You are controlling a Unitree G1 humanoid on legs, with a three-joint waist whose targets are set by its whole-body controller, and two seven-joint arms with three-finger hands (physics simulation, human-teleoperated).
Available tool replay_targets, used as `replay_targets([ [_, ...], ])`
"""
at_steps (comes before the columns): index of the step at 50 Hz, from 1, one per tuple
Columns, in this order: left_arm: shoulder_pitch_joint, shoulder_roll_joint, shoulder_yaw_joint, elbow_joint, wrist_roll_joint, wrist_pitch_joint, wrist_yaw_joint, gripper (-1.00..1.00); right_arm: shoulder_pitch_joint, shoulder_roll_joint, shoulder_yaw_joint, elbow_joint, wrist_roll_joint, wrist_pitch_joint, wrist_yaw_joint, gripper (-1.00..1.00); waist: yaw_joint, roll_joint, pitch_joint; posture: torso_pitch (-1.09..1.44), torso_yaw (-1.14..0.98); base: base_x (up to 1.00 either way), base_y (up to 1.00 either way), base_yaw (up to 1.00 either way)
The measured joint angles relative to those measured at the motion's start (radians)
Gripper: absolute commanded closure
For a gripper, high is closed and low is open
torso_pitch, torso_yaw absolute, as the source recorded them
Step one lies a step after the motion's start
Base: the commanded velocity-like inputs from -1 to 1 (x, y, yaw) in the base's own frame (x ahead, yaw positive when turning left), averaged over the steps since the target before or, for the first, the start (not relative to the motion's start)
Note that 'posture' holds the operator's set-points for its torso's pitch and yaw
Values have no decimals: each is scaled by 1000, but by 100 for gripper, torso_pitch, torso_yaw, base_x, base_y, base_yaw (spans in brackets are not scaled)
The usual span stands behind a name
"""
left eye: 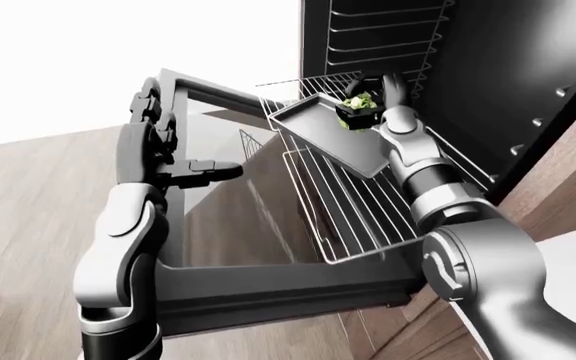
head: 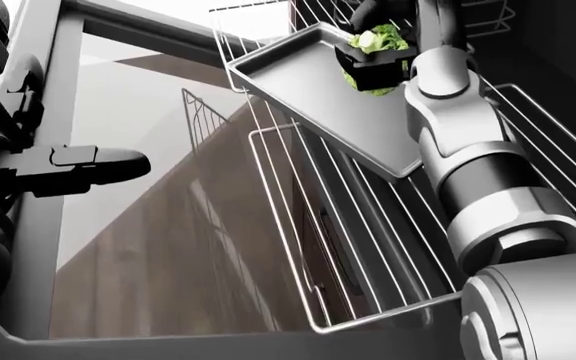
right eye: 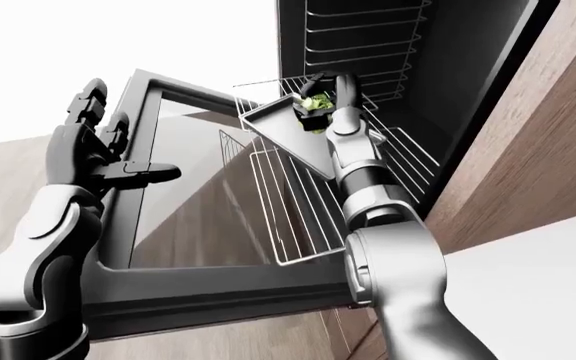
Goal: Place the broccoli on the rack of the oven.
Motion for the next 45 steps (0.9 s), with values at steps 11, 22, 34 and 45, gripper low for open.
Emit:
replay_targets([
  [11,-2,1,2,7,-2,-3,1,-100,-3,1,0,9,-3,4,2,38,1,0,2,0,0,0,0,0],
  [22,-1,3,2,9,-4,-8,1,-100,7,4,-2,6,-3,-2,1,-40,0,-1,1,0,0,0,0,0],
  [34,-1,2,1,2,-5,-1,3,-100,16,10,-2,5,3,-9,2,-100,0,0,0,0,0,0,0,0],
  [45,0,1,0,3,-3,-3,3,-100,6,11,3,-15,10,17,20,-100,-1,1,1,0,0,0,0,0],
])
